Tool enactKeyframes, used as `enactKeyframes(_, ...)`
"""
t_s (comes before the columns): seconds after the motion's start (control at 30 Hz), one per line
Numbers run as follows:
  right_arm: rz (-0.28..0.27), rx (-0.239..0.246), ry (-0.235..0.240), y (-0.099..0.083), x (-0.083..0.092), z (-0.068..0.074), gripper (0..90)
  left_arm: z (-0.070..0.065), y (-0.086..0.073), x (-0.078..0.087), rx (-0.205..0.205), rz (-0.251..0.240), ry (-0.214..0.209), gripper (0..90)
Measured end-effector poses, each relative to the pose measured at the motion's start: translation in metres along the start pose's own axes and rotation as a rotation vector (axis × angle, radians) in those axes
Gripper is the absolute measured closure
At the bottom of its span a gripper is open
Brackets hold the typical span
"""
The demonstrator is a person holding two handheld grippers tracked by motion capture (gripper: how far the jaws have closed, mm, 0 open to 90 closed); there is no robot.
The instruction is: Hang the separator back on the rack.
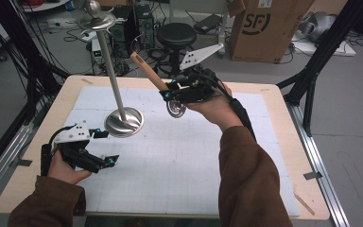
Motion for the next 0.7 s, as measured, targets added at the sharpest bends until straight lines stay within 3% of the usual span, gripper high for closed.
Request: enactKeyframes(0.7,-0.038,0.005,-0.002,0.044,-0.024,-0.012,69.3,0.000,-0.001,0.002,0.002,-0.004,-0.001,6.8)
Point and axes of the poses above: each handheld gripper's, and its own axes: x roughly backward along the jaws, y roughly out of its top, z roughly to its left, the point moved 6 cm from there along -x, roughly forward along the jaws, and after that the axes turned 5 degrees about x, right-handed, at the moved point
